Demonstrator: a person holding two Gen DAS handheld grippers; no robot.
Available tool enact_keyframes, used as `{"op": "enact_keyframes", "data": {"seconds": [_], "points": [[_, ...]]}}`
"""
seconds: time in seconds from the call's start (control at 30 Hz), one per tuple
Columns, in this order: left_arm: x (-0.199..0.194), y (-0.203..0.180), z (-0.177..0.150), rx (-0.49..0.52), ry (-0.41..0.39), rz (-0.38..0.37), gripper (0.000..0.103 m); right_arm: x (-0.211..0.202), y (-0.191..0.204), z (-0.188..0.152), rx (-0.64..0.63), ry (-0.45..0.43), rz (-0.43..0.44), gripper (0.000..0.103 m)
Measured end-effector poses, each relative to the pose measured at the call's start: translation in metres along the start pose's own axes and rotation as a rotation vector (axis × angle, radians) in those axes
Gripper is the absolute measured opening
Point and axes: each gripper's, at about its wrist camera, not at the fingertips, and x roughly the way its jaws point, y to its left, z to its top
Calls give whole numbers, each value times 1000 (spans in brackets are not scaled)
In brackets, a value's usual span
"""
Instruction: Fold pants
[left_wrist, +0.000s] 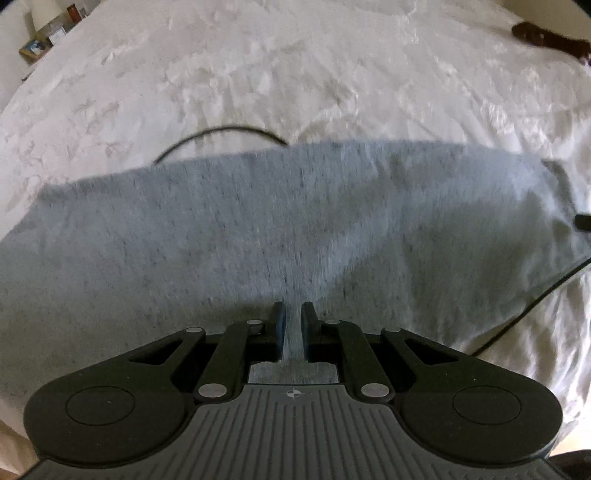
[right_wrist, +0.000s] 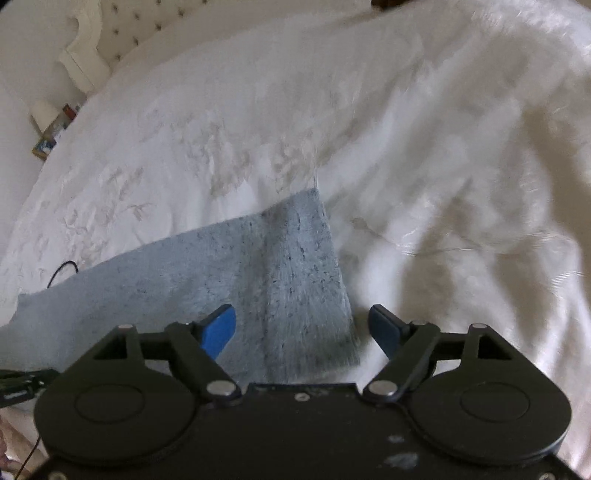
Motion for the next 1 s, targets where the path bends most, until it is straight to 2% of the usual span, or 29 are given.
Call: {"op": "enact_keyframes", "data": {"seconds": [0.1, 0.13, 0.17, 0.2, 0.23, 0.27, 0.5, 0.57, 0.67, 0.87, 1.0], "points": [[-3, 2, 11, -8, -14, 2, 10, 17, -8, 7, 32, 40, 43, 88], [-2, 2, 15, -10, -19, 3, 10, 22, -12, 10, 48, 44, 60, 70], [0, 2, 19, -12, -21, 4, 10, 23, -15, 12, 69, 44, 85, 31], [2, 1, 24, -14, -21, 4, 10, 22, -17, 13, 88, 46, 93, 15], [4, 0, 31, -15, -24, 1, 10, 21, -20, 15, 109, 52, 117, 12], [7, -2, 36, -15, -29, -3, 10, 17, -23, 17, 135, 47, 150, 12], [25, -32, 68, 59, -70, -42, 10, -38, -10, 21, 93, -66, 214, 12], [28, -42, 71, 89, -75, -63, 10, -51, -8, 19, 98, -82, 229, 12], [24, -53, 68, 137, -95, -51, 10, -65, -1, 19, 104, -98, 230, 12], [31, -57, 51, 176, -40, -42, 10, -71, 8, 17, 121, -116, 239, 11], [45, -65, 56, 175, -15, -28, 10, -74, 13, 20, 120, -122, 249, 11]]}}
